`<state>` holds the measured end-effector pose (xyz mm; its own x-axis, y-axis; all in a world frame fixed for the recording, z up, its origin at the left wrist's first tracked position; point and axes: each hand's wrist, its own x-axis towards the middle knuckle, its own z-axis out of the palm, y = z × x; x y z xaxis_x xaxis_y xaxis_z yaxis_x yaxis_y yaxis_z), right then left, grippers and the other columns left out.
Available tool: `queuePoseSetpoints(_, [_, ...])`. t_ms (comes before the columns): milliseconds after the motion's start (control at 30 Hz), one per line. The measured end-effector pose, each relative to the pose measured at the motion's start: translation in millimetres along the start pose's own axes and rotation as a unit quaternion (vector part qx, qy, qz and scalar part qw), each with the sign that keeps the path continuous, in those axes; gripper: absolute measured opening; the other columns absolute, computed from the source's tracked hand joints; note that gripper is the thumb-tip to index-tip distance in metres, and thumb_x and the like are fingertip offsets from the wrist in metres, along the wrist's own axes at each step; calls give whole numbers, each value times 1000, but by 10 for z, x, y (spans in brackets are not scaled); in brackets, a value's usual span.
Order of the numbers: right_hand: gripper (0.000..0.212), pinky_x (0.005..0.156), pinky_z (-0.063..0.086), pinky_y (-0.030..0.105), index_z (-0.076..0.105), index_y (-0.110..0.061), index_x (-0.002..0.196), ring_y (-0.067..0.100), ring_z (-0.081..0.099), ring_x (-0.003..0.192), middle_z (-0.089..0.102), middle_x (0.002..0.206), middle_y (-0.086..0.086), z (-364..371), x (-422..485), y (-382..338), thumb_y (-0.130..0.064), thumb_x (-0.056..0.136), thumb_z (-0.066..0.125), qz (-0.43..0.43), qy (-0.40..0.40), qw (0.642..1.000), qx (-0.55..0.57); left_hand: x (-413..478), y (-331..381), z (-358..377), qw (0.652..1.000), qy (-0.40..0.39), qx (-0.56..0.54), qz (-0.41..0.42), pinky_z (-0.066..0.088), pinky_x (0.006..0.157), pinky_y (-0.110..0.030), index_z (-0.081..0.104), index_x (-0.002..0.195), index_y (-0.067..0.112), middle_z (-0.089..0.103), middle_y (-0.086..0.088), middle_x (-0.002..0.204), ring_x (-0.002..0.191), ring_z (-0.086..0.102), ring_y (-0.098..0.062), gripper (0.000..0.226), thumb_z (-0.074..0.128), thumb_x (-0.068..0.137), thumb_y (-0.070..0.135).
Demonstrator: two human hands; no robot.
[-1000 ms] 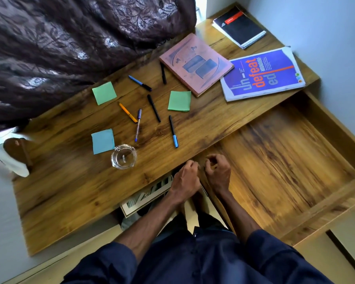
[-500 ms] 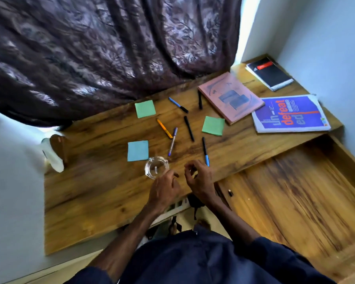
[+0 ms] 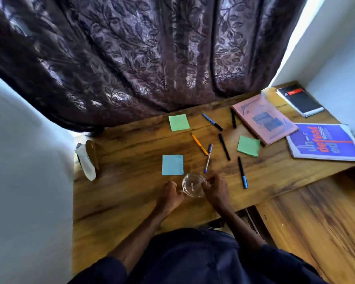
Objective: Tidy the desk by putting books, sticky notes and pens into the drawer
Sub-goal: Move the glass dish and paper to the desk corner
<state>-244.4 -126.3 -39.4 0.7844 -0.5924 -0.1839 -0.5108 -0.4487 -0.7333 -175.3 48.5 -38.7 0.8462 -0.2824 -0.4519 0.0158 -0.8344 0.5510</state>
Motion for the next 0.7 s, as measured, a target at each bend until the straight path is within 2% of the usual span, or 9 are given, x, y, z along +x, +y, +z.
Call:
queuePoseSetpoints(67, [26, 72, 55, 36, 61, -12, 103, 21, 58, 89, 59, 100, 3, 10, 66, 3, -27, 87, 73, 24, -24, 999, -6, 109, 38, -26, 1000, -16, -16, 6, 58, 88, -40, 58, 117, 13, 66, -6, 114, 101, 64, -22, 32, 68, 93, 33])
queuePoseSetpoints(133, [23, 73, 58, 43, 62, -13, 100, 23, 62, 85, 62, 97, 3, 55, 117, -28, -29, 88, 73, 35, -42, 998, -10, 209, 69, -69, 999, -36, -24, 10, 58, 88, -40, 59, 114, 12, 67, -7, 111, 99, 65, -22, 29, 68, 93, 31])
queuePoseSetpoints(200, [12, 62, 59, 40, 69, -13, 87, 21, 68, 74, 70, 82, 2, 95, 158, -64, -24, 87, 72, 22, -55, 998, -20, 285, 81, -88, 999, -46, -26, 14, 57, 90, -43, 62, 111, 9, 67, -9, 110, 101, 65, -25, 28, 68, 92, 28])
queuePoseSetpoints(300, [15, 46, 46, 12, 74, -17, 69, 4, 68, 56, 71, 63, -5, 122, 198, -98, -13, 84, 75, 0, -61, 997, -36, 333, 73, -75, 998, -49, -25, 18, 57, 84, -38, 62, 108, 8, 67, -9, 105, 96, 65, -23, 29, 70, 91, 30])
queuePoseSetpoints(333, [16, 44, 43, 10, 72, -17, 68, 4, 66, 54, 70, 61, -6, 125, 191, -106, -10, 82, 75, -4, -50, 998, -31, 328, 73, -67, 998, -52, -27, 17, 54, 80, -35, 62, 110, 7, 67, -9, 106, 96, 65, -22, 31, 70, 91, 31])
queuePoseSetpoints(433, [8, 46, 43, 13, 69, -14, 80, 15, 68, 66, 70, 73, -1, 148, 150, -152, -13, 82, 76, -38, -16, 999, -30, 332, 61, -57, 998, -50, -39, 21, 51, 86, -32, 57, 130, 3, 64, -13, 124, 114, 63, -28, 44, 69, 94, 25])
queuePoseSetpoints(500, [12, 51, 52, 21, 70, -17, 86, 9, 68, 68, 70, 77, -6, 146, 135, -182, -22, 81, 79, -92, -14, 995, -16, 338, 49, -112, 996, -42, -65, 36, 51, 87, -27, 58, 132, 4, 65, -12, 126, 117, 63, -27, 41, 67, 95, 19])
queuePoseSetpoints(633, [17, 57, 57, 21, 71, -28, 92, 3, 68, 73, 70, 83, -14, 118, 112, -318, -38, 82, 80, -180, -17, 983, 30, 332, -53, -323, 995, -20, -97, 24, 46, 62, -20, 76, 101, 4, 77, -9, 100, 84, 67, -12, 22, 70, 94, 23])
queuePoseSetpoints(700, [15, 57, 58, 19, 70, -35, 96, 5, 71, 78, 72, 90, -17, 139, 99, -433, -38, 84, 79, -202, -17, 975, 86, 315, -140, -438, 991, -7, -131, -8, 42, 58, -18, 79, 92, 5, 78, -8, 89, 74, 65, -9, 19, 70, 93, 23])
